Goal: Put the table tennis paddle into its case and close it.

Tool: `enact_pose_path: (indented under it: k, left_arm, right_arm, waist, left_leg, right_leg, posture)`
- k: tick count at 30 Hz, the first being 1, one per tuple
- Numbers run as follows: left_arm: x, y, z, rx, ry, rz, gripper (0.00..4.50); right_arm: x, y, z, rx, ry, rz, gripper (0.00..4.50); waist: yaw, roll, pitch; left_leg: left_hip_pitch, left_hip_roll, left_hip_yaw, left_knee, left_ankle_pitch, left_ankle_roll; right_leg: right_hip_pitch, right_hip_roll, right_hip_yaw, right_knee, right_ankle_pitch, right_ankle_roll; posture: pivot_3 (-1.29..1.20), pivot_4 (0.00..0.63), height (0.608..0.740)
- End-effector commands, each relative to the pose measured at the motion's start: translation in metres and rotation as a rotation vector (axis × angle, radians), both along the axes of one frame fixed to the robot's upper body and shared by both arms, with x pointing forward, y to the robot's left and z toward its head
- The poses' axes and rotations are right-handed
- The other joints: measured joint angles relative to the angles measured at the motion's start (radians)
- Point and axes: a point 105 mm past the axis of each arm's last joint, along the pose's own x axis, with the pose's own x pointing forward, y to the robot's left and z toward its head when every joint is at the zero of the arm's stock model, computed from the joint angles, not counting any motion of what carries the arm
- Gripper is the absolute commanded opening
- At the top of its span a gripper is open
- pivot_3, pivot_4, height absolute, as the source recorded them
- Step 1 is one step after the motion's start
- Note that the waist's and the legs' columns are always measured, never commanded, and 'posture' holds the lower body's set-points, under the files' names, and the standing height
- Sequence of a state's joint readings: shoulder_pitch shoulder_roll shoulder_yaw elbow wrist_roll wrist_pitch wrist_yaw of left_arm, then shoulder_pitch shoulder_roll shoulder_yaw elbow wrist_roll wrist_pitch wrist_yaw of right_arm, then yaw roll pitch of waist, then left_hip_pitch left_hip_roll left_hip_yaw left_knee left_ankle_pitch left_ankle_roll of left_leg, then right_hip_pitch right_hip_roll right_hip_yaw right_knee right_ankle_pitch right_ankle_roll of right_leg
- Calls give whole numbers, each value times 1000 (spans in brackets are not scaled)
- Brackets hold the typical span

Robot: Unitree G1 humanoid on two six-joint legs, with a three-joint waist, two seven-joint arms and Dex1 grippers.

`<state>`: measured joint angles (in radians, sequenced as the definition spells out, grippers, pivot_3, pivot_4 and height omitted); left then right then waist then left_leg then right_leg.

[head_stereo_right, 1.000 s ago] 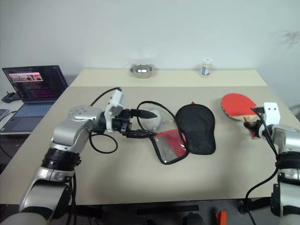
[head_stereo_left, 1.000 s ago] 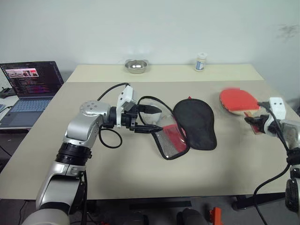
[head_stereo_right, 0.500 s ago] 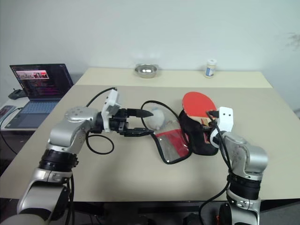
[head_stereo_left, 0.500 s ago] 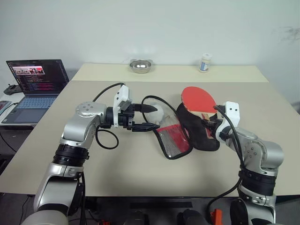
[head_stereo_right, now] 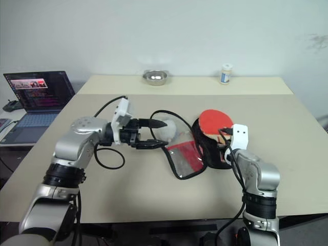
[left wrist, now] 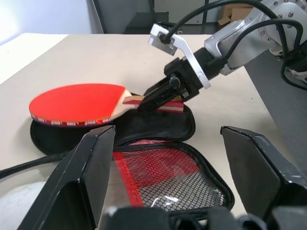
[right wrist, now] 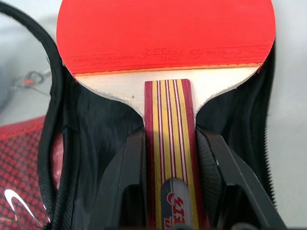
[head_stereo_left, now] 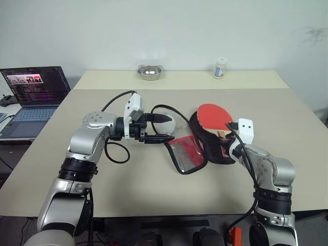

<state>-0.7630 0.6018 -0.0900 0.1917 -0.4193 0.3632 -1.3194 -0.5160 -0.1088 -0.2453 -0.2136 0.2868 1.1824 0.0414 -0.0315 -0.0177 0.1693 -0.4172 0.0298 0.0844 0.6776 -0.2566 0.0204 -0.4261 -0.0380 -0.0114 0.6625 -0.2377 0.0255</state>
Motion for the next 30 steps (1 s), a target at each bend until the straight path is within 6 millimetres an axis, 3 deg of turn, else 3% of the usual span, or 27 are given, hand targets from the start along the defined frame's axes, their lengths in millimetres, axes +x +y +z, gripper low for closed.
enact_pose_path:
  k: [1, 16, 26, 30]
  left_arm:
    - [-2, 2, 12, -16, -56, 2, 3825]
    - [-2, 2, 11, -12, -54, 1, 3825]
    - [-3, 12, 3, 15, -3, 53, 3825]
    - [-4, 33, -5, 62, 17, 125, 3825]
  right_arm:
    - [1, 3, 13, -10, -77, 8, 1084]
    - [3, 0, 2, -25, -61, -11, 1084]
    - [-18, 21, 24, -93, -152, 139, 4411]
    - [-46, 41, 60, -106, -298, 405, 4461]
  waist:
    - [0, 0, 0]
    - [0, 0, 0]
    - [0, 0, 0]
    - [0, 0, 0]
  left_leg:
    - [0, 0, 0, 0, 0, 0]
    - [0, 0, 0, 0, 0, 0]
    - [0, 0, 0, 0, 0, 0]
    - [0, 0, 0, 0, 0, 0]
  right_leg:
    - [0, 0, 0, 0, 0, 0]
    - [0, 0, 0, 0, 0, 0]
    - [0, 0, 0, 0, 0, 0]
    - [0, 0, 0, -1, 0, 0]
  posture:
    - [0, 150, 740]
    - [0, 150, 740]
    - [0, 150, 740]
    - [0, 150, 740]
